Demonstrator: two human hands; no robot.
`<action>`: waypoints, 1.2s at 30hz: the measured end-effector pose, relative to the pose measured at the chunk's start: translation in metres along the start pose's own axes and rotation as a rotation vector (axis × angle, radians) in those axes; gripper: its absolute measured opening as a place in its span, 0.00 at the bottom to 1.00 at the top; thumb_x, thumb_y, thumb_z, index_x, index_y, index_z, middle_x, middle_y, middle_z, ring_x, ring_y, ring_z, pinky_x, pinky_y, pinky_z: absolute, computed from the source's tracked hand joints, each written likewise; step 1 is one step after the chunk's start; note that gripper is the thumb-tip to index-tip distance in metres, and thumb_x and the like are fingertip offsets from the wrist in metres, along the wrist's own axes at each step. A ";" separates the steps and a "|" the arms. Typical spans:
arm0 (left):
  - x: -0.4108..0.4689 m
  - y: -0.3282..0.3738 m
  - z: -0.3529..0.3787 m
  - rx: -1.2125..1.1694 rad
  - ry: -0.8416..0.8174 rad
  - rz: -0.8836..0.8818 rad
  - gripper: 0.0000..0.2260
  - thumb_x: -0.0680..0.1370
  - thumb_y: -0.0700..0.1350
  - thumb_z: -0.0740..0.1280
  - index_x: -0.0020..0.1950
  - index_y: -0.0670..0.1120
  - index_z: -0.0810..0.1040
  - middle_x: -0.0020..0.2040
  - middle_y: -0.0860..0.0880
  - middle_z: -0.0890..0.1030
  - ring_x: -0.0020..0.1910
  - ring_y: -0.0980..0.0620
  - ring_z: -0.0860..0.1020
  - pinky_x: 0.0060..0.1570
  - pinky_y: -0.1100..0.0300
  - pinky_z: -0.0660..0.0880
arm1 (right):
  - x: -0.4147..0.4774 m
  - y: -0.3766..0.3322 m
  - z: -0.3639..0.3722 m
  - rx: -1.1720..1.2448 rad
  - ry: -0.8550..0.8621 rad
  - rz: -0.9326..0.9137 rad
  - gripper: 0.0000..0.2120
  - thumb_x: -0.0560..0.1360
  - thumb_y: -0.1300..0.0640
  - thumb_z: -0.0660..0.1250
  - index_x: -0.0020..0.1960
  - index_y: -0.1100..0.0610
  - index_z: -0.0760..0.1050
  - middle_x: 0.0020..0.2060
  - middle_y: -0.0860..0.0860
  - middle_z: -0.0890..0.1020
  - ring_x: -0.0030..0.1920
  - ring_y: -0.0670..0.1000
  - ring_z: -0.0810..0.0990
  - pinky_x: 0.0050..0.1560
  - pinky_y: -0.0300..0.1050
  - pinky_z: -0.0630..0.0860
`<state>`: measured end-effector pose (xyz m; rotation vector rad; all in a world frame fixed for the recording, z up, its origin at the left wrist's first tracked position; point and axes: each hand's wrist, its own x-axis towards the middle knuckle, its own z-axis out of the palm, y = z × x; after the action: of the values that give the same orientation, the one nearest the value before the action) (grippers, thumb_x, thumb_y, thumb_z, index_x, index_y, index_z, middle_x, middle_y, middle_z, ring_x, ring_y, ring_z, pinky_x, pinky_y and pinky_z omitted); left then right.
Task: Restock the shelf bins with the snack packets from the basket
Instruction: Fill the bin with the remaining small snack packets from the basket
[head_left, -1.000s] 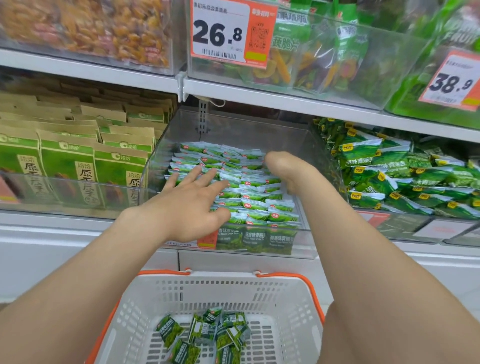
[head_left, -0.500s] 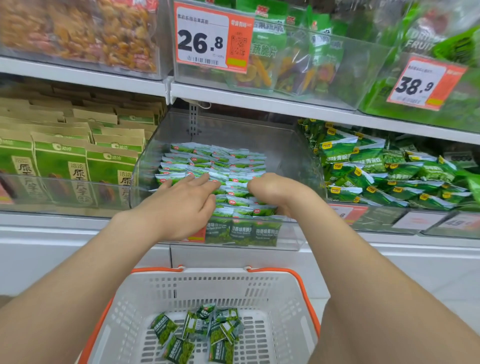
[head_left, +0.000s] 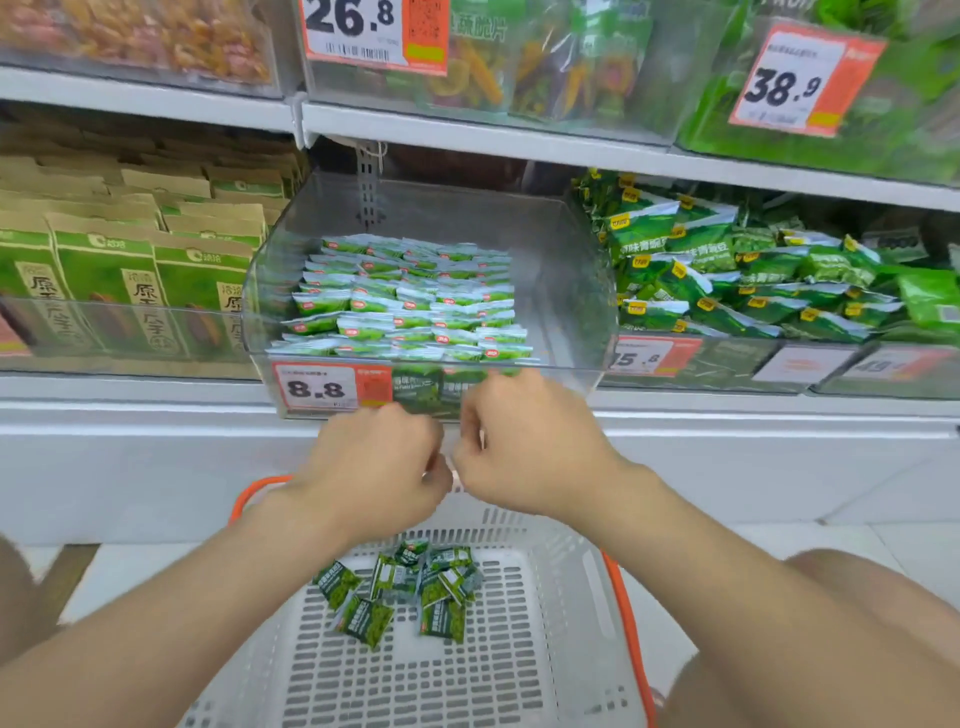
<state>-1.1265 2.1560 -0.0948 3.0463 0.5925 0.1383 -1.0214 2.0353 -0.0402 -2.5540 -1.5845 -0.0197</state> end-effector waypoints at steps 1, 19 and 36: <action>0.000 0.002 0.016 0.026 -0.129 0.035 0.11 0.80 0.55 0.60 0.47 0.50 0.77 0.43 0.47 0.81 0.45 0.41 0.82 0.37 0.54 0.73 | -0.008 0.000 0.006 -0.024 -0.105 -0.034 0.09 0.72 0.50 0.64 0.45 0.54 0.78 0.39 0.53 0.80 0.45 0.61 0.81 0.40 0.47 0.74; -0.052 -0.014 0.303 -0.058 -1.056 -0.222 0.39 0.81 0.27 0.58 0.85 0.58 0.55 0.85 0.45 0.37 0.70 0.33 0.72 0.45 0.52 0.77 | -0.032 0.036 0.095 -0.169 -0.764 -0.204 0.05 0.81 0.62 0.60 0.47 0.55 0.71 0.43 0.52 0.73 0.36 0.52 0.73 0.32 0.45 0.68; -0.041 -0.013 0.283 -0.754 -0.759 -0.380 0.08 0.82 0.39 0.64 0.58 0.47 0.67 0.41 0.44 0.72 0.35 0.46 0.69 0.32 0.53 0.71 | -0.010 0.018 0.087 -0.202 -0.774 -0.286 0.14 0.81 0.65 0.61 0.39 0.54 0.63 0.40 0.53 0.69 0.35 0.52 0.73 0.33 0.47 0.69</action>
<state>-1.1424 2.1482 -0.3801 1.9911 0.7818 -0.6205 -1.0147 2.0291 -0.1290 -2.6035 -2.2836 0.9238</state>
